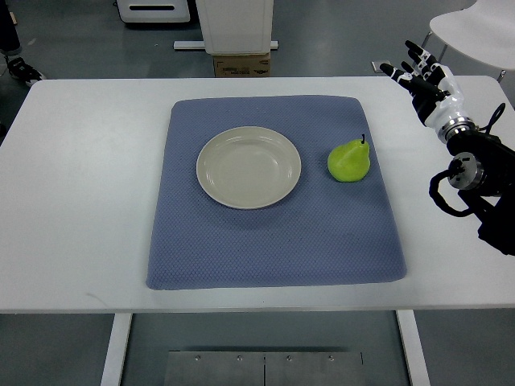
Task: Place pear on plate with right hand
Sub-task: 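Move the right hand toward the green pear and open its fingers, then close the right hand fingers around the green pear and lift it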
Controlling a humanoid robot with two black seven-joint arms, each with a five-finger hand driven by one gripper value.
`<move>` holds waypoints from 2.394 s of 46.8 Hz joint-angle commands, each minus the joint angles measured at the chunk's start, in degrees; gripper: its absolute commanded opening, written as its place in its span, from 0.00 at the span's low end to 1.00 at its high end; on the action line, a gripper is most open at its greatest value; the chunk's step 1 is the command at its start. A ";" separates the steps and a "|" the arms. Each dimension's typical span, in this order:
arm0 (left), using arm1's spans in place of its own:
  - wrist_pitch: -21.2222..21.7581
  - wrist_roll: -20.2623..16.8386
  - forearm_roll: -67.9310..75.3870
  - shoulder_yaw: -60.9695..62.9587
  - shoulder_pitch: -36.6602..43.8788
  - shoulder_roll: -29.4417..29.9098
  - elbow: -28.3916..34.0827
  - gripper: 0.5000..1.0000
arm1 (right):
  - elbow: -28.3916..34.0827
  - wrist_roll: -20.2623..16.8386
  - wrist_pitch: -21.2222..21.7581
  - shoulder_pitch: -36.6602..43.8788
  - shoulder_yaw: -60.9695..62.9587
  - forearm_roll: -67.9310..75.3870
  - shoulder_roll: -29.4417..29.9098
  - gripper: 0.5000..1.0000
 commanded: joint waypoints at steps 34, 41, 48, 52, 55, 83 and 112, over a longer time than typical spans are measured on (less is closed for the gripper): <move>0.00 0.00 0.00 0.00 0.01 0.00 0.00 1.00 | 1.70 6.01 4.59 5.03 -20.77 -20.33 -4.68 1.00; 0.00 0.00 0.00 0.00 0.01 0.00 0.00 1.00 | 9.42 6.37 4.41 5.12 -23.59 -20.42 -10.03 1.00; 0.00 0.00 0.00 0.00 0.01 0.00 0.00 1.00 | 18.22 6.45 3.80 5.03 -26.93 -21.20 -16.10 1.00; 0.00 0.00 0.00 0.00 0.01 0.00 0.00 1.00 | 18.93 6.45 3.18 5.03 -27.28 -22.61 -17.25 1.00; 0.00 0.00 0.00 0.00 0.01 0.00 0.00 1.00 | 19.10 6.45 2.92 5.03 -27.37 -24.19 -17.69 1.00; 0.00 0.00 0.00 0.00 0.01 0.00 0.00 1.00 | 19.46 6.37 -3.85 3.54 -31.59 -27.89 -15.76 1.00; 0.00 0.00 0.00 0.00 0.01 0.00 0.00 1.00 | 18.93 5.40 -9.56 2.92 -35.45 -27.71 -11.19 0.97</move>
